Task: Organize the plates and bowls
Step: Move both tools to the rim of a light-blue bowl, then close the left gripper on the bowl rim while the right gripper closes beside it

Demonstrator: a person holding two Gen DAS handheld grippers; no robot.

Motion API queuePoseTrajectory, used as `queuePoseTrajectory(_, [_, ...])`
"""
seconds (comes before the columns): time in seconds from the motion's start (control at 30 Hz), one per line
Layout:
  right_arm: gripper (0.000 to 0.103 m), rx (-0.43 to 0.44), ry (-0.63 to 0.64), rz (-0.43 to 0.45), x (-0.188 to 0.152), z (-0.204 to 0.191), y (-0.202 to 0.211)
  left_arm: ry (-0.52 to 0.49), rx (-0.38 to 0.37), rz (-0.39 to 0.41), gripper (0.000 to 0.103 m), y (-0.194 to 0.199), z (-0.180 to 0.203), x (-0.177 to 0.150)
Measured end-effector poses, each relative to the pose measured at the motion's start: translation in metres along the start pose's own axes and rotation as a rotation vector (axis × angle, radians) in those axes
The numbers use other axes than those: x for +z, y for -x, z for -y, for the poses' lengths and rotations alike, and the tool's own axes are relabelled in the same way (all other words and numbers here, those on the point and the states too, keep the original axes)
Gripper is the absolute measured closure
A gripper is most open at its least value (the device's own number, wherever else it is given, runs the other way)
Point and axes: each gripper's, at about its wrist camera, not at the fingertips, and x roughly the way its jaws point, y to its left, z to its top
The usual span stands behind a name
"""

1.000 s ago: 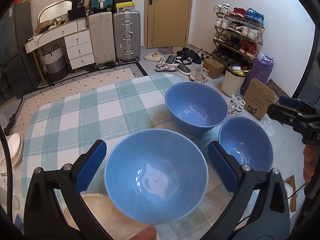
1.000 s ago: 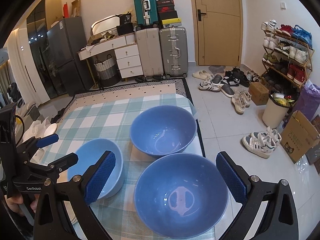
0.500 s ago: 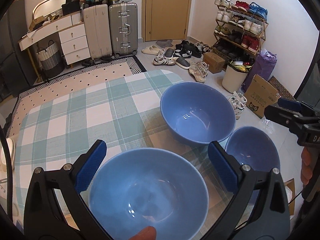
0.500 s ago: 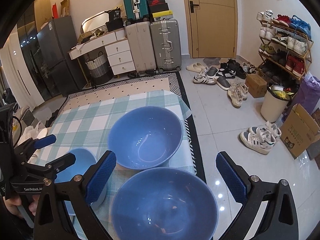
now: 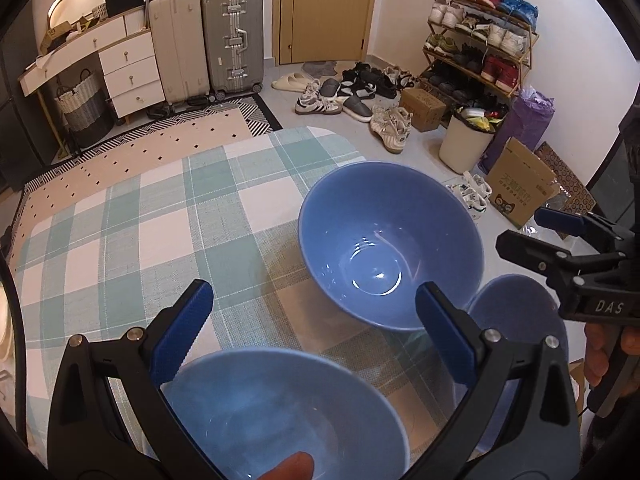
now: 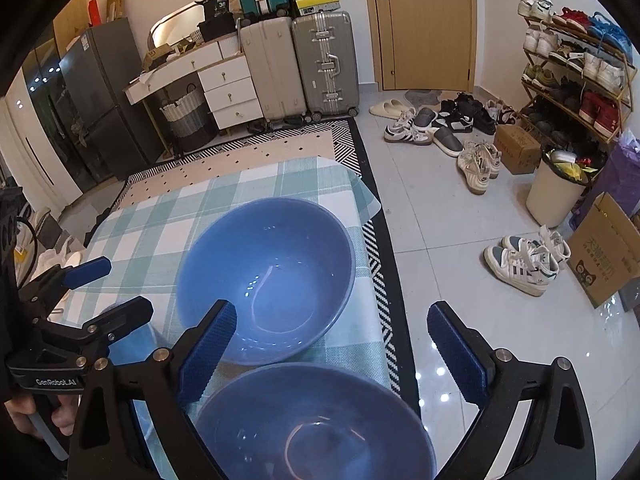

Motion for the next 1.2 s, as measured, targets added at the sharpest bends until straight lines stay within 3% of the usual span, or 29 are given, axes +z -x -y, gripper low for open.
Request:
queuePoseTrajectory(0.1, [0.018,0.001,-0.002,-0.035,0.003,0.003,-0.015,-0.002,0.003,-0.013,0.002,-0.014,0.001,0.005])
queuePoseTrajectory(0.3, [0.024,-0.005,-0.002,-0.069,0.005,0.005,-0.038,0.006,0.002,-0.043,0.004,-0.036,-0.002,0.014])
queuePoseTrajectory(0.53, [0.033,-0.001,0.002,-0.094,0.007,0.005,-0.054,0.029,-0.028,-0.074,0.016,-0.056,-0.008,0.018])
queuePoseTrajectory(0.67, [0.04,0.007,0.003,-0.109,0.007,0.005,-0.06,0.033,-0.071,-0.113,0.039,-0.069,-0.007,0.017])
queuePoseTrajectory(0.77, [0.043,0.0,0.009,-0.114,0.005,0.003,-0.063,0.016,-0.057,-0.116,0.052,-0.074,-0.004,0.015])
queuePoseTrajectory(0.9, [0.058,-0.02,0.023,-0.129,0.003,0.002,-0.068,-0.003,-0.046,-0.124,0.064,-0.078,-0.001,0.012])
queuePoseTrajectory(0.97, [0.064,-0.019,0.029,-0.129,0.002,0.002,-0.069,-0.008,-0.044,-0.129,0.076,-0.08,0.0,0.011])
queuePoseTrajectory(1.07, [0.071,-0.026,0.042,-0.126,0.001,0.0,-0.068,-0.026,-0.02,-0.122,0.083,-0.081,0.002,0.01])
queuePoseTrajectory(1.2, [0.08,-0.035,0.071,-0.125,-0.002,-0.005,-0.068,-0.045,-0.007,-0.111,0.085,-0.078,0.005,0.01])
